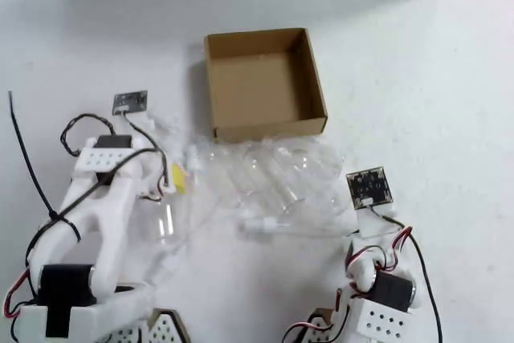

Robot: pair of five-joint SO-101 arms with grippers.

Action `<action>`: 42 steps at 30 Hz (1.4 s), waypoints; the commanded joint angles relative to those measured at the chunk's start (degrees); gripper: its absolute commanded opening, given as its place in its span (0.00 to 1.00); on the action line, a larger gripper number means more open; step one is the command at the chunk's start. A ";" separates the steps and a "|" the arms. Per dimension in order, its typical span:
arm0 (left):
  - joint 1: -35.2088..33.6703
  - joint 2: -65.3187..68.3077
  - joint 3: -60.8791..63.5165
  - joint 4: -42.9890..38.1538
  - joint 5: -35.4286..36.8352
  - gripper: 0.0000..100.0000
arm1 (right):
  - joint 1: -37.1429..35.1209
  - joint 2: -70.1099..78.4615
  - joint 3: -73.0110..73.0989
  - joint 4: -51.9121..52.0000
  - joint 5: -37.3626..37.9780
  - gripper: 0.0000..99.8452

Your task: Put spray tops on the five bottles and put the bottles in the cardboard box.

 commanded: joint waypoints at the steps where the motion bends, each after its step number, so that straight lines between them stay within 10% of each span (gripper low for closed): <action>1: 2.15 -0.04 -3.25 0.70 -0.79 0.22 | 0.57 -0.48 -0.35 -0.57 0.62 0.06; 35: 1.98 6.90 -5.45 -3.60 -12.66 0.28 | 0.66 -0.48 -0.35 -0.57 0.62 0.06; 42: 2.07 7.96 -8.09 -3.69 -12.92 0.05 | 0.66 -0.48 -0.35 -0.57 0.62 0.06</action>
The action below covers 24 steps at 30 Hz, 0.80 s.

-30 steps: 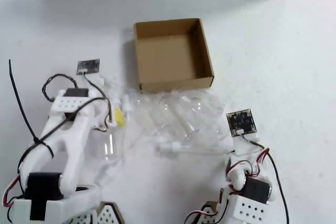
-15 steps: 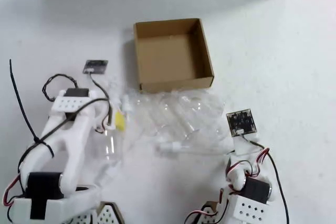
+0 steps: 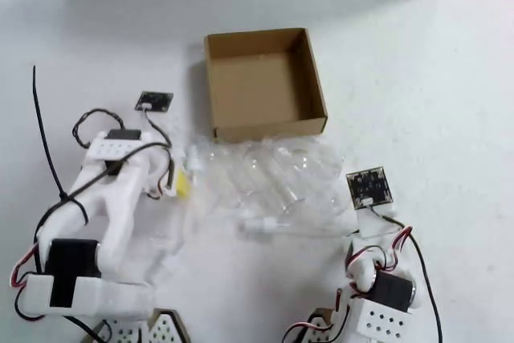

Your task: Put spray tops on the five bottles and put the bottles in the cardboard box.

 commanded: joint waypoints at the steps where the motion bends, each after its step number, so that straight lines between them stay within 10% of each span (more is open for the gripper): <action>1: 0.66 -0.40 -4.75 -1.05 -0.09 0.02 | 0.66 -0.48 -0.35 -0.57 0.62 0.06; 24: -2.68 -16.84 7.38 -11.08 -0.26 0.02 | 3.21 -0.31 -9.49 -9.01 0.62 0.06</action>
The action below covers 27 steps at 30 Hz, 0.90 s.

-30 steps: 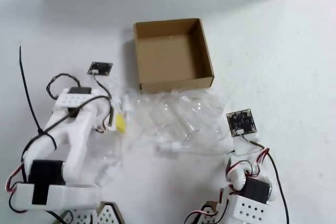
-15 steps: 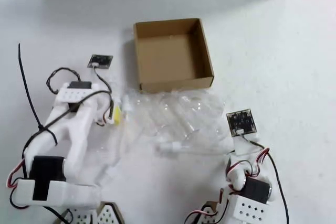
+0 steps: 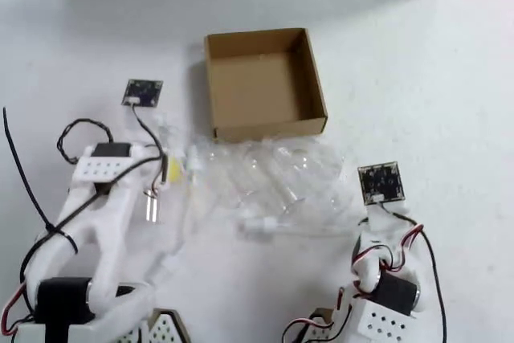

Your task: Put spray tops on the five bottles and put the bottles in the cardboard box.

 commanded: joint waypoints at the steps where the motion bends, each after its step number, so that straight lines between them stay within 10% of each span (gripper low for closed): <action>1: -1.27 -3.38 -0.18 -2.99 -0.18 0.02 | 0.04 0.13 -7.56 -3.56 0.53 0.06; 27: -1.27 -3.30 0.18 -5.19 -0.18 0.02 | -57.19 50.07 -48.35 23.69 7.38 0.06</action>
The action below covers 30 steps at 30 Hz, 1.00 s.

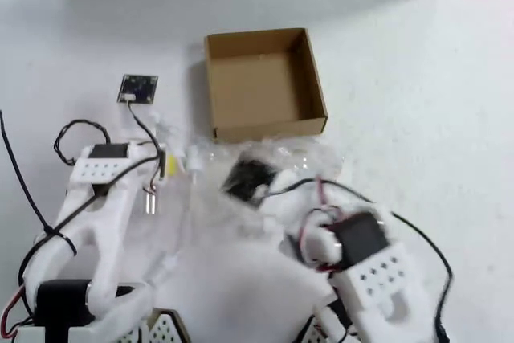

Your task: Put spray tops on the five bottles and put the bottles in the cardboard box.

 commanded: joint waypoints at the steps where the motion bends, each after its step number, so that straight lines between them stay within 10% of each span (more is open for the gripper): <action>1: -0.48 -2.68 -0.35 -1.58 -0.18 0.02 | -10.15 5.14 -0.62 -0.13 0.62 0.06; 10: -0.57 -2.68 -0.35 -1.76 -0.18 0.02 | -11.91 13.58 4.31 -8.13 6.07 0.19; 30: -3.03 -2.68 0.35 -2.73 -0.18 0.02 | -21.32 14.11 9.41 -16.75 0.35 0.08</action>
